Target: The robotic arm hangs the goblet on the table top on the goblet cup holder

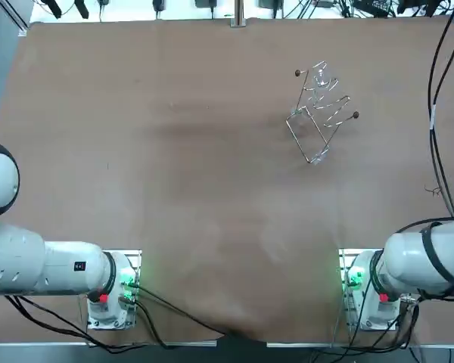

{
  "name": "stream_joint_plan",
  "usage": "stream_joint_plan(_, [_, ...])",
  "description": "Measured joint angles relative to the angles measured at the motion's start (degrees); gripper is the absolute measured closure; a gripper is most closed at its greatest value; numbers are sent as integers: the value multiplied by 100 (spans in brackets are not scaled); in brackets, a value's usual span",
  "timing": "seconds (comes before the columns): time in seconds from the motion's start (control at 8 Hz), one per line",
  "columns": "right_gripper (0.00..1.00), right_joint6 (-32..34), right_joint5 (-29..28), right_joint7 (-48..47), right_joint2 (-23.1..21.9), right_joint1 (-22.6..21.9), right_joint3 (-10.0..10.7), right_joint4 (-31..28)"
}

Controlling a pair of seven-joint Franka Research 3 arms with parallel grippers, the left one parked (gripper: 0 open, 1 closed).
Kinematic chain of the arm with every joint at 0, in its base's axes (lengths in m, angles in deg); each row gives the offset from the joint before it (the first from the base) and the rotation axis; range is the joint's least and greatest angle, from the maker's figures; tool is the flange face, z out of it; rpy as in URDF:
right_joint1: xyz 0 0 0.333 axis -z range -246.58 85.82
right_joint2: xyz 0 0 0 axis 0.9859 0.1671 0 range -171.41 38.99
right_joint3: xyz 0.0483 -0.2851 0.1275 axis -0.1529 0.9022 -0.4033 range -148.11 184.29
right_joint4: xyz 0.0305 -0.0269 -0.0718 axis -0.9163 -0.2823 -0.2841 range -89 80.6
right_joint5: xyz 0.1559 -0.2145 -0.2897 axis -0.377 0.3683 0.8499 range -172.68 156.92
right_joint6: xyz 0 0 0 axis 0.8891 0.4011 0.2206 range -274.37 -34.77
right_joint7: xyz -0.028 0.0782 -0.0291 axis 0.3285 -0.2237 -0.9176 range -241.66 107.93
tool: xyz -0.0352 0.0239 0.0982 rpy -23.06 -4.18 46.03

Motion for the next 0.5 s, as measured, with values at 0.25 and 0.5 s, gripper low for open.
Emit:
stream_joint_plan(0.25, [0,0,-3,-23,-16,0,-8,-1])
stream_joint_plan(0.5, [0,0,-34,-26,-27,0,-11,-1])
